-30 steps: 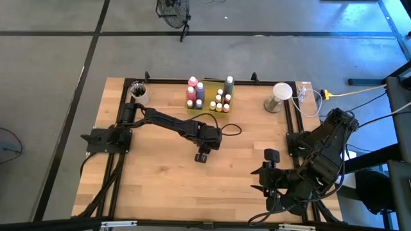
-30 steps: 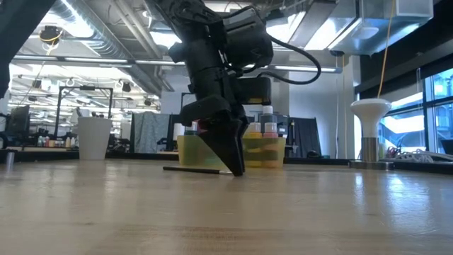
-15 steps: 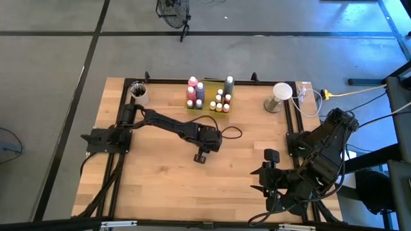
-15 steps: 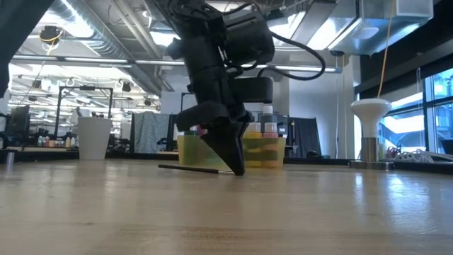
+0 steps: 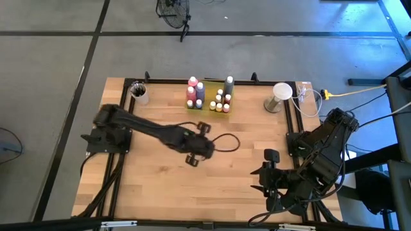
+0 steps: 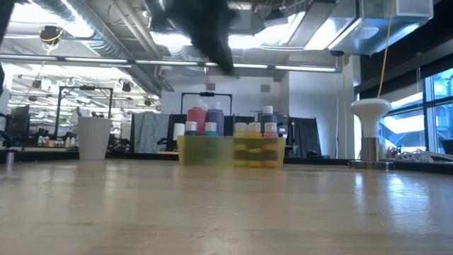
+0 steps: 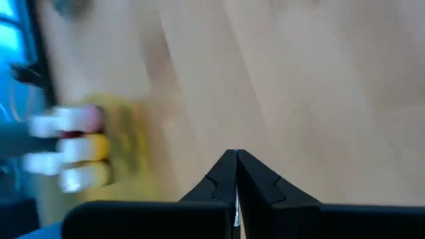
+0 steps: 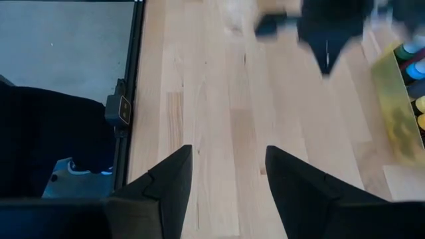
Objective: Pick & Place Paint Supplies
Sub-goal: Put the silver paintbrush into the white cup
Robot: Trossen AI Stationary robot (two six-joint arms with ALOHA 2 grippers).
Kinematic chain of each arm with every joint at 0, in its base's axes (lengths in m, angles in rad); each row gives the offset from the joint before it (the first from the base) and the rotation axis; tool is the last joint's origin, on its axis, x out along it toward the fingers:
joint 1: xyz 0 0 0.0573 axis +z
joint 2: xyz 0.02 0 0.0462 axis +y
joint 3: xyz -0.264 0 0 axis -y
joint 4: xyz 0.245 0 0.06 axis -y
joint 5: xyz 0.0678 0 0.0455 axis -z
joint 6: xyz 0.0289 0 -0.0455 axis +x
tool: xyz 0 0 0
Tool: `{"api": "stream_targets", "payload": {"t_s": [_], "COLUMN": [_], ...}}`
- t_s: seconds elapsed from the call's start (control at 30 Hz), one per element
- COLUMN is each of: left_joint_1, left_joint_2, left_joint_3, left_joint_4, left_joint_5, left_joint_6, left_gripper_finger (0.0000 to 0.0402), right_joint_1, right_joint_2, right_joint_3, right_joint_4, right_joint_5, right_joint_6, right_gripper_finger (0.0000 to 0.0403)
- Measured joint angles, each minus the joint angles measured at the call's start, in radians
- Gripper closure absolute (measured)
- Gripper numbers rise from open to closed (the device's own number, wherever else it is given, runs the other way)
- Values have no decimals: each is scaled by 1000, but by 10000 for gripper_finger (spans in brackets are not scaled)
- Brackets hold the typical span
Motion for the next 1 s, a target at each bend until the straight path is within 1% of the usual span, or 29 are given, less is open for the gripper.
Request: {"api": "stream_targets", "payload": {"t_s": [0.1,0.17,0.2,0.27,0.33,0.4,0.47,0.53,0.6,0.73,0.8,0.87,1.0], "left_joint_1": [-50,-58,-56,-32,1,27,44,61,80,113,126,164,284], "left_joint_2": [-141,-261,-328,-458,-594,-739,-862,-964,-1042,-1151,-1191,-1221,-1264], "left_joint_3": [-5,-39,-76,-180,-313,-454,-594,-733,-865,-1087,-1165,-1229,-1334], "left_joint_4": [-25,-21,-21,5,66,189,363,565,766,1098,1249,1388,1628], "left_joint_5": [-69,-162,-213,-309,-414,-505,-569,-614,-687,-903,-976,-988,-901], "left_joint_6": [-18,-75,-111,-200,-292,-345,-353,-297,-206,-80,8,86,196], "left_gripper_finger": [400,400,400,400,400,400,400,400,400,400,400,400,400], "right_joint_1": [0,0,0,0,0,0,0,0,0,0,0,-1,-16], "right_joint_2": [0,0,0,0,0,0,0,0,0,0,0,0,0], "right_joint_3": [0,0,-1,-14,-31,-47,-64,-76,-84,-90,-90,-90,-90], "right_joint_4": [-3,-6,-7,-2,-3,1,1,4,8,8,8,9,9], "right_joint_5": [1,7,16,33,43,52,58,98,136,191,210,234,272], "right_joint_6": [-4,-9,-12,-26,-34,-35,-37,-37,-38,-54,-65,-84,-117], "right_gripper_finger": [210,210,210,210,210,210,210,210,211,211,211,211,211]}}
